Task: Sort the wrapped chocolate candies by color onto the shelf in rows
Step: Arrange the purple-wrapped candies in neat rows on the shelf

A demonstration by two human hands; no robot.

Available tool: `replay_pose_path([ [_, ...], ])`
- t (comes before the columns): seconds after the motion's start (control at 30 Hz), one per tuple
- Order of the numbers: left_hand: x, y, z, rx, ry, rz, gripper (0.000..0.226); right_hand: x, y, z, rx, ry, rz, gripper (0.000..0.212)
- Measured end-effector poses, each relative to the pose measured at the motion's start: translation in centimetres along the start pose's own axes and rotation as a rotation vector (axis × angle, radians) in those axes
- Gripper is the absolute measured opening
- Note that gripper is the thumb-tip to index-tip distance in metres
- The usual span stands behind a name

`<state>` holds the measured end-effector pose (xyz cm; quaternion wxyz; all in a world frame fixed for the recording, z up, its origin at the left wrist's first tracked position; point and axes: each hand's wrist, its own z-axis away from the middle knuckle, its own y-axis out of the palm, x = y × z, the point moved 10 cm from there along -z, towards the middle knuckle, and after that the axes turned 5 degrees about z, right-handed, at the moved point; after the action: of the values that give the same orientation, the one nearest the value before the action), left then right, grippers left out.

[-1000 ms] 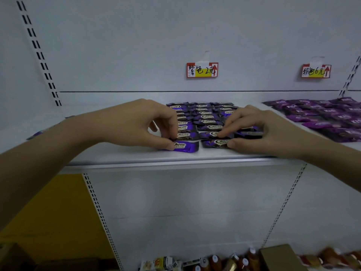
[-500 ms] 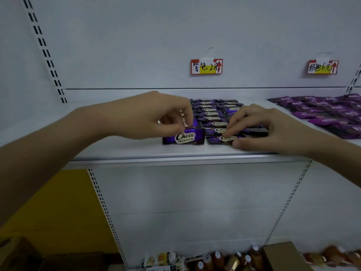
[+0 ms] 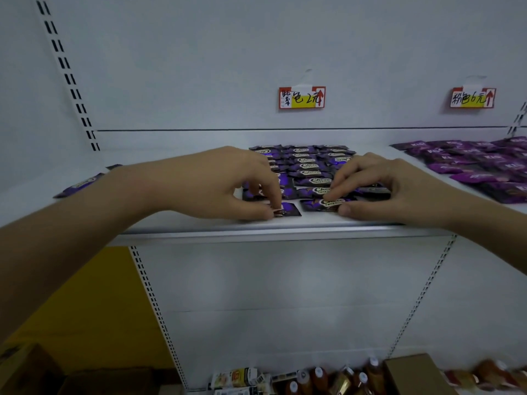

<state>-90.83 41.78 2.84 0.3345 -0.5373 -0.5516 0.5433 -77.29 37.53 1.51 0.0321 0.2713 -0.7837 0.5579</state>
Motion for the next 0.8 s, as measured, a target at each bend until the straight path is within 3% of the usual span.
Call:
replay_pose_path([
  [0.13,-0.1,0.0,-0.1,-0.017,0.006,-0.039,0.029,0.1,-0.1,0.0,-0.030,0.010,0.020,0.020],
  [0.4,0.2,-0.2,-0.3,-0.048,-0.011,-0.069,0.016,0.2,0.0,-0.1,-0.003,-0.004,0.088,0.032],
  [0.8,1.5,-2.2,0.2,-0.117,-0.042,-0.057,0.025,0.9,-1.2,-1.0,-0.051,0.039,0.095,0.033],
])
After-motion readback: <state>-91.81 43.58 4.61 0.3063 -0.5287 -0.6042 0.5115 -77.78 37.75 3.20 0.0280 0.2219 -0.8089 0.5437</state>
